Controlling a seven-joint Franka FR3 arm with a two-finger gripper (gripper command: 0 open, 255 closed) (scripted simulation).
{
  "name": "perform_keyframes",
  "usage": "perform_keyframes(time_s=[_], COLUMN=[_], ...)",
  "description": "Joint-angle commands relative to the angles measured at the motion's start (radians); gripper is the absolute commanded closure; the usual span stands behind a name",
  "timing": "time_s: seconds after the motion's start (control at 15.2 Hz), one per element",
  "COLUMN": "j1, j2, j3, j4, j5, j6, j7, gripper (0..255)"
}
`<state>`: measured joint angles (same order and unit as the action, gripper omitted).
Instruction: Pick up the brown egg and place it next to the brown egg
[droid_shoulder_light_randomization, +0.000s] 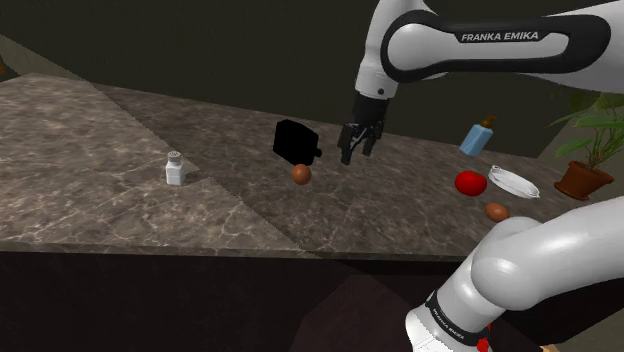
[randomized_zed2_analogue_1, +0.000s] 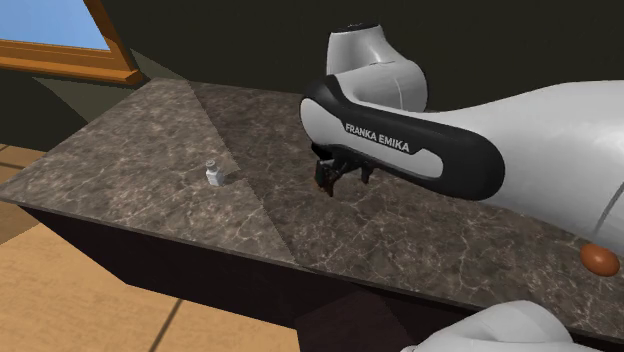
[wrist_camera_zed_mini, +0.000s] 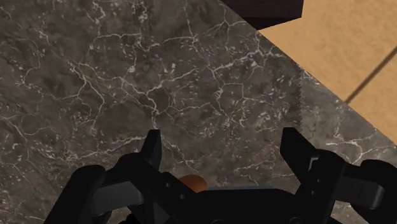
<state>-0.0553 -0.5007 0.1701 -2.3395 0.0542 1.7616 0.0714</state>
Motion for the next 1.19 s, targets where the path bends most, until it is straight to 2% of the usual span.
perform_keyframes(time_s=[0.0,0.59,0.99,1.12], j1=[-0.013,-0.065,-0.072,-0.07], j2=[0.066,0.398,0.631,0.644], j3=[0.021,0.088,0.084,0.08], j4=[0.001,0.127,0.275,0.274], j5=[-0.018,-0.163,-0.301,-0.309], j6=[0.072,0.281,0.348,0.362], j7=[0.045,0.275,0.438,0.445], gripper=[0,0,0,0])
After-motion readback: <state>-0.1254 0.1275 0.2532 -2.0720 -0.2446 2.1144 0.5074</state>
